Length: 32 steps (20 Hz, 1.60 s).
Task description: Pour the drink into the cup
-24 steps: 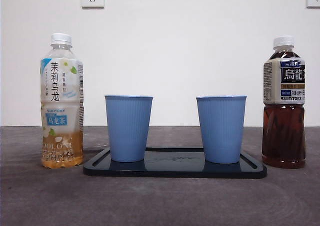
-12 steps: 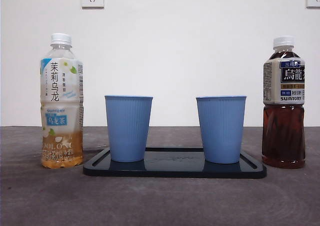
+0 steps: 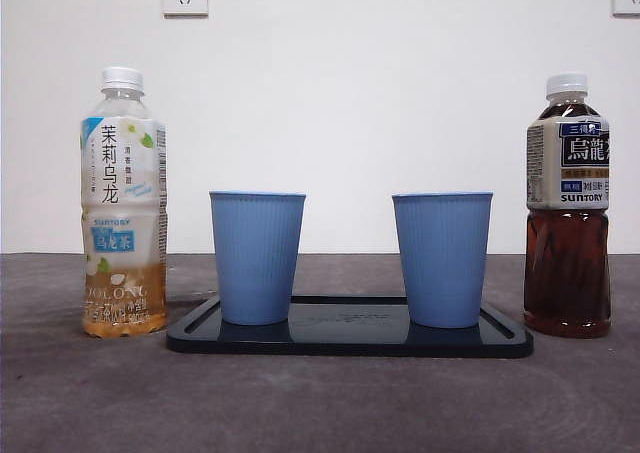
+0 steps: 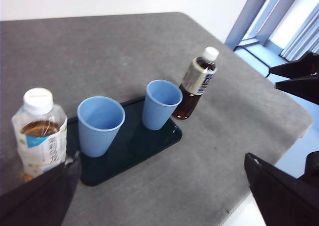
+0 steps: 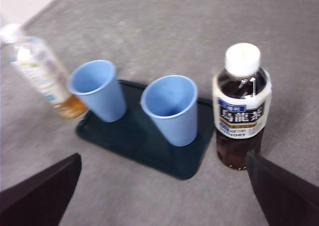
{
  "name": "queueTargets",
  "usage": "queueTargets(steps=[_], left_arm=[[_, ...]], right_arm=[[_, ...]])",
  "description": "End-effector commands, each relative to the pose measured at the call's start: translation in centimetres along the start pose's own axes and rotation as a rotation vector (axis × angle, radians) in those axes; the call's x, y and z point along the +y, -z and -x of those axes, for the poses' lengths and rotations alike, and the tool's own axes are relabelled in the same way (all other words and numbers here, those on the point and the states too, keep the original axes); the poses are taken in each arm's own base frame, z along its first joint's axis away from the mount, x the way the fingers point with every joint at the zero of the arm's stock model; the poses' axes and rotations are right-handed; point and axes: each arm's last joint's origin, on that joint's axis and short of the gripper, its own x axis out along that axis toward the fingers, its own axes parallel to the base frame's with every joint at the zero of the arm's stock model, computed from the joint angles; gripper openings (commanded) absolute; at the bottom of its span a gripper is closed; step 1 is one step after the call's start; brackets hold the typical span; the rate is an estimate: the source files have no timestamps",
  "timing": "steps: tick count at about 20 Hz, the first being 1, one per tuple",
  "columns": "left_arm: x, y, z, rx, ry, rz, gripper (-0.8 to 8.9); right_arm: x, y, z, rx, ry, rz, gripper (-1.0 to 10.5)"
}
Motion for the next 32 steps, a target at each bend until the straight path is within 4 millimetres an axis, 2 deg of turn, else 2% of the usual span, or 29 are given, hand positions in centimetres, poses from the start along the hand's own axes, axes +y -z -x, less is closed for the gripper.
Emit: queueTargets(steps=[1, 5, 13, 23, 29, 32], left_arm=[[0.3, 0.2, -0.5, 0.014, -0.001, -0.015, 5.27], [0.9, 1.1, -1.5, 0.059, -0.004, 0.009, 5.27], [0.9, 1.1, -1.5, 0.059, -0.004, 0.006, 5.27], [0.9, 1.1, -1.5, 0.057, -0.004, 0.005, 5.27], [0.9, 1.1, -1.5, 0.055, -0.004, 0.005, 5.27], [0.9, 1.1, -1.6, 0.054, -0.004, 0.004, 5.27]], right_arm=[[-0.6, 0.6, -1.6, -0.051, 0.023, -0.026, 5.4], [-2.2, 2.9, -4.8, -0.129, 0.079, -0.04, 5.4], [-4.9, 7.4, -10.5, -0.23, 0.143, -0.078, 5.4], [-6.6, 8.4, -15.3, -0.26, 0.169, -0.044, 5.4], [-7.7, 9.2, -17.2, -0.267, 0.225, -0.033, 5.4], [-8.0, 9.3, -17.8, -0.283, 0.221, -0.021, 5.0]])
